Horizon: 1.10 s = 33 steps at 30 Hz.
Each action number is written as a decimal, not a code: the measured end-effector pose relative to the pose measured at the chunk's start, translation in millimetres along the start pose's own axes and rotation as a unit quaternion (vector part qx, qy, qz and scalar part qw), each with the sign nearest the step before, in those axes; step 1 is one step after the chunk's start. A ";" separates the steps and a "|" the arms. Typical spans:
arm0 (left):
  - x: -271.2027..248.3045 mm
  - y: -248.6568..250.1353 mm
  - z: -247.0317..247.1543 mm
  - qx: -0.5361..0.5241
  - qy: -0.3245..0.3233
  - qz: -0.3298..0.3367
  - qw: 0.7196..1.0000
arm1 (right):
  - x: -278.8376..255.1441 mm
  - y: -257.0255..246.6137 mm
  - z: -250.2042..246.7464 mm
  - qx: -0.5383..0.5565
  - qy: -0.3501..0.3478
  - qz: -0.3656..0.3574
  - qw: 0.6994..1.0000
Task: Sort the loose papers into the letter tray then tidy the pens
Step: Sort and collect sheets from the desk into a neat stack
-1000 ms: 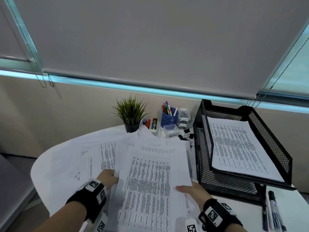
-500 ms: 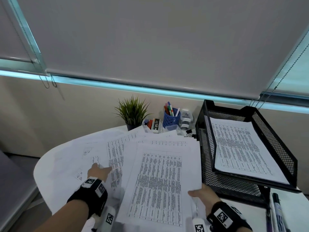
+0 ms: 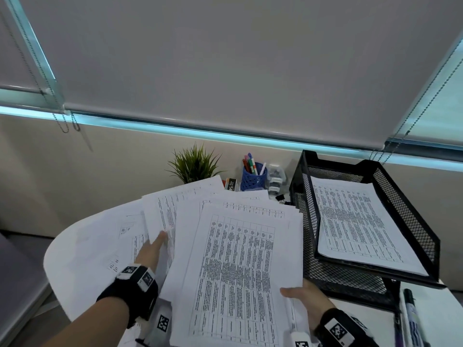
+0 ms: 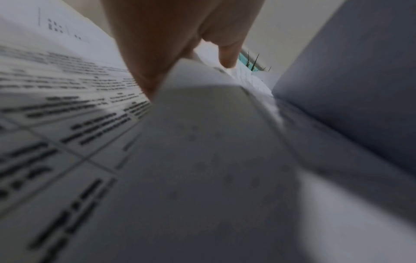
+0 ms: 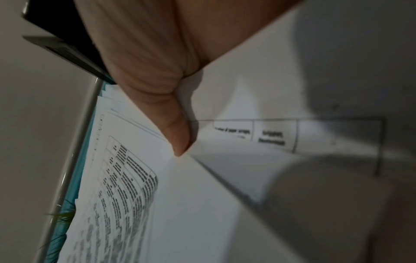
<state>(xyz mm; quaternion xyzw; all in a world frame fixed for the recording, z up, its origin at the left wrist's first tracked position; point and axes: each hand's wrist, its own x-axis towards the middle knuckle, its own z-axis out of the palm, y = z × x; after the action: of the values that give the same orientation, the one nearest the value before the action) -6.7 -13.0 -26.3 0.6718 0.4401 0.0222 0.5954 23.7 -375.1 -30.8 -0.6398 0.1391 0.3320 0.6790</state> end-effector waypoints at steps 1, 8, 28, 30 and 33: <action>-2.1 1.2 2.1 -0.017 -0.013 -0.011 1.000 | 1.3 0.5 1.7 0.005 -0.004 0.003 1.000; -14.1 3.2 2.5 -0.077 -0.126 -0.055 0.988 | 0.7 -1.5 10.7 -0.010 -0.022 0.011 1.000; -22.0 -28.0 20.6 0.071 -0.278 0.000 0.958 | 7.8 -8.6 38.0 -0.132 -0.079 0.019 0.988; -28.3 -20.6 17.5 0.022 -0.289 0.024 0.957 | -0.9 -15.6 42.6 -0.116 -0.067 0.005 0.991; -30.7 -4.8 10.4 -0.047 -0.287 0.047 0.956 | -8.9 -27.6 46.6 -0.092 -0.051 -0.023 0.994</action>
<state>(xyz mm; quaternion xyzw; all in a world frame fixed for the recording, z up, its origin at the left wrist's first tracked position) -22.4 -40.6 -18.1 0.6407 0.2176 -0.1226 0.7260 23.5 -331.6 2.7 -0.6848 0.0587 0.3602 0.6308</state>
